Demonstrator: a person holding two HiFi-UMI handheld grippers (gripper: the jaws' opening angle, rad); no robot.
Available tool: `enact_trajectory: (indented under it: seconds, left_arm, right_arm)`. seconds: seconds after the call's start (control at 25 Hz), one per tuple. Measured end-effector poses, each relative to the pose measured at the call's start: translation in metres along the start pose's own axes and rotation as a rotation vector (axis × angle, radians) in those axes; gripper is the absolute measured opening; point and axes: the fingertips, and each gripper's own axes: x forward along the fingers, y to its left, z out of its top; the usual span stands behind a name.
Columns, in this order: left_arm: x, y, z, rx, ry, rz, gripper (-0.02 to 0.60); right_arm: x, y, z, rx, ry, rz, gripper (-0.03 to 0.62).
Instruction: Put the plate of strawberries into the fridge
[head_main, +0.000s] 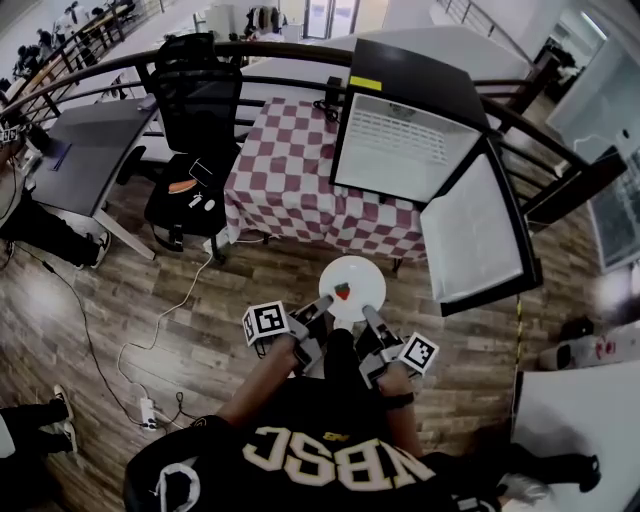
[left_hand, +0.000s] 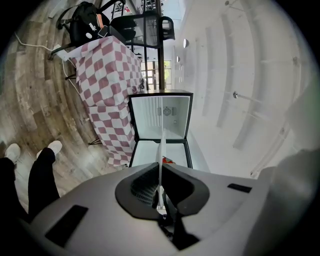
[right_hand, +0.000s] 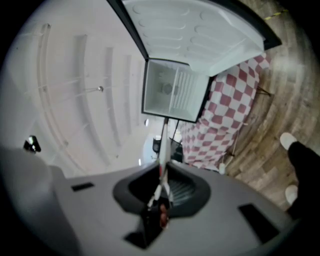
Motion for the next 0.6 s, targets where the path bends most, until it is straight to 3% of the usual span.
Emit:
enact_trajectory:
  seconds: [0.44, 0.6]
  left_arm:
    - [0.133, -0.031, 0.102, 0.064, -0.089, -0.008, 0.029]
    - [0.171, -0.037, 0.126, 0.048, -0.125, -0.017, 0.029]
  right_arm:
    - [0.109, 0.001, 0.139, -0.046, 0.076, 0.047, 0.043]
    - [0.134, 0.003, 0.179, -0.057, 0.092, 0.045, 0.043]
